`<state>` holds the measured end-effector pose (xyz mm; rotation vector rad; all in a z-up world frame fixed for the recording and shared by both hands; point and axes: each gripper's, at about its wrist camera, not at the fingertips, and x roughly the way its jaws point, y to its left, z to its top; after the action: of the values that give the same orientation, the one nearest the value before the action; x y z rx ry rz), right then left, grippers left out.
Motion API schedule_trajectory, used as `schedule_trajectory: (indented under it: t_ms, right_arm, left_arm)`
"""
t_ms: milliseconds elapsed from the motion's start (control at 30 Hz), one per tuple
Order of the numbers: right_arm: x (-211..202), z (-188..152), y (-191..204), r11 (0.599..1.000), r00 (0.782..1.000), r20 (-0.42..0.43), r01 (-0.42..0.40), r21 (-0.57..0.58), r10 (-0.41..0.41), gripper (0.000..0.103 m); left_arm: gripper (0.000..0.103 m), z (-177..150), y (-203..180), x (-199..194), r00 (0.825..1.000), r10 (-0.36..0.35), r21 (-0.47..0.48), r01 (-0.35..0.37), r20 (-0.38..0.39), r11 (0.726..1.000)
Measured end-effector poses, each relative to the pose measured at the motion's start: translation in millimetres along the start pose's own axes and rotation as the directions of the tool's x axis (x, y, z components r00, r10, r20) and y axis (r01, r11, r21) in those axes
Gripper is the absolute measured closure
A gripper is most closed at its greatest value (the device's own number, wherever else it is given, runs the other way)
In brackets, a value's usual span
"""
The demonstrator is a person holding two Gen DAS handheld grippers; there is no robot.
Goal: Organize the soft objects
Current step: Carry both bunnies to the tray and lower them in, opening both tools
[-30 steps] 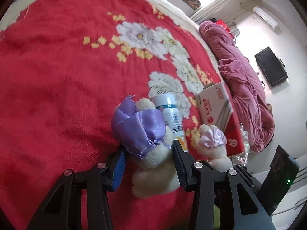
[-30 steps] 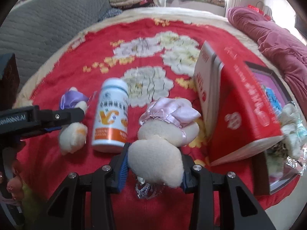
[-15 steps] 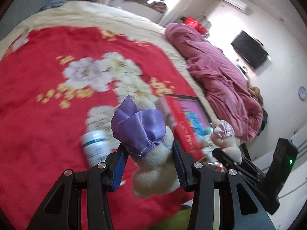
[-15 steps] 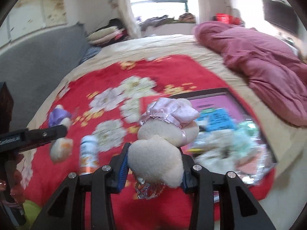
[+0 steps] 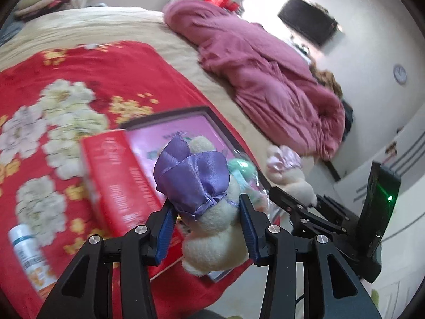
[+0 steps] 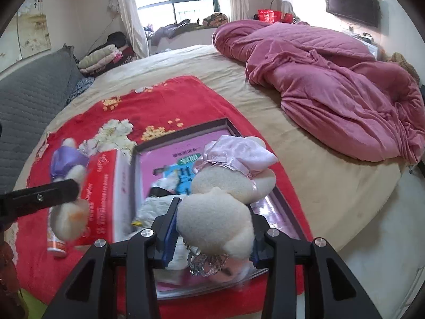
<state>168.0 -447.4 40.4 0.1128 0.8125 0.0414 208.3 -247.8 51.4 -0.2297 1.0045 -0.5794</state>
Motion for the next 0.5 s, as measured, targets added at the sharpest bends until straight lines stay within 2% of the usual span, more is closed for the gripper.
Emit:
schedule_trajectory:
  t_ms: [233,500]
  right_arm:
    - [30.4,-4.3,-17.7,0.998,0.997,-0.051,-0.053,-0.027,0.051,0.061]
    - [57.6,-6.1,-26.9,0.996,0.993,-0.091,-0.080,-0.041,0.076,0.060]
  left_arm:
    - [0.056,2.6,-29.5,54.7,0.994,0.026,0.070,-0.019,-0.107,0.997]
    - [0.055,1.2,-35.2,81.2,0.985,0.101,0.126,-0.084,-0.138,0.989]
